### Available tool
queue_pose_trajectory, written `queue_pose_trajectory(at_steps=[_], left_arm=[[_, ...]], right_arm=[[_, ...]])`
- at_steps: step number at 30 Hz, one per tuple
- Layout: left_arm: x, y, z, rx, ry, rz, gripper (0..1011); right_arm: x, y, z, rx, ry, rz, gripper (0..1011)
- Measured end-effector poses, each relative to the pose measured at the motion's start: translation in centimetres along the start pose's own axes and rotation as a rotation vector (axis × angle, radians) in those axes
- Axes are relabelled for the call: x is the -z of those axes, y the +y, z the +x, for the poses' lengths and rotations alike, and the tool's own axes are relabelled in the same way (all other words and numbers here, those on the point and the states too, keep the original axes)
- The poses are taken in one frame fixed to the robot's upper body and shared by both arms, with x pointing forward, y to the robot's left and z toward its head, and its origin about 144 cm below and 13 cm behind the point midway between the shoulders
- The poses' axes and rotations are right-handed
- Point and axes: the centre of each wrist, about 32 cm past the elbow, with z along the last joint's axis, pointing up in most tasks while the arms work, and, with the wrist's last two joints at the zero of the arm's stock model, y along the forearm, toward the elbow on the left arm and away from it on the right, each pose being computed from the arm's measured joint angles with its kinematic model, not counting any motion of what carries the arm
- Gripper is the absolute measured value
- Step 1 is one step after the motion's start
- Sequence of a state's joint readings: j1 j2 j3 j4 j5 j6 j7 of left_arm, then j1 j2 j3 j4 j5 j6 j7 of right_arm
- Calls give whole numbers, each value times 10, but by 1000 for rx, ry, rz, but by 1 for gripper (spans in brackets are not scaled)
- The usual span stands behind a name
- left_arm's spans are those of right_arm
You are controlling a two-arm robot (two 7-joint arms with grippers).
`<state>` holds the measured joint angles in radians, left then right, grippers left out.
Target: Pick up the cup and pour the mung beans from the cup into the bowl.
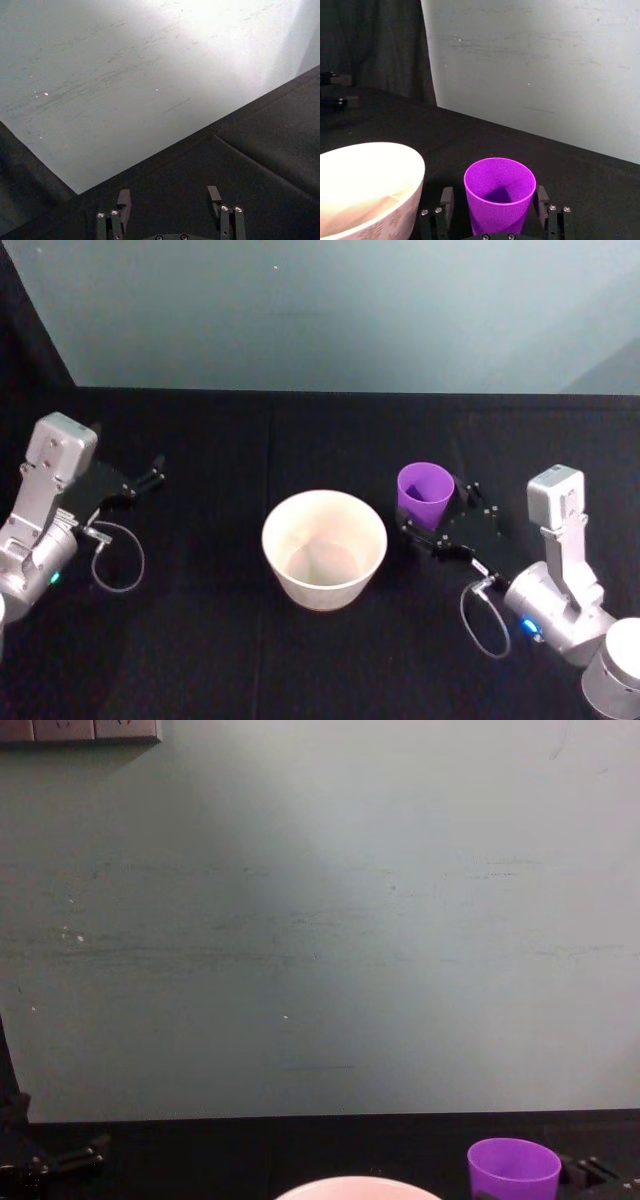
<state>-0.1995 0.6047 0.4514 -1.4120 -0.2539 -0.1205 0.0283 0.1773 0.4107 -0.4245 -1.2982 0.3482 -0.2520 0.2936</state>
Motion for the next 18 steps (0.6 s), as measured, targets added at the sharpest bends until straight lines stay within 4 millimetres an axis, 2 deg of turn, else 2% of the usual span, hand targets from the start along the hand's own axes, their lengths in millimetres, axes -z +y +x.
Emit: queue_pose_trajectory(at_steps=[18], left_arm=[[0,0,0,0,0,0,1000]], right_arm=[[-1,25,-1,34,13,-3,1010]])
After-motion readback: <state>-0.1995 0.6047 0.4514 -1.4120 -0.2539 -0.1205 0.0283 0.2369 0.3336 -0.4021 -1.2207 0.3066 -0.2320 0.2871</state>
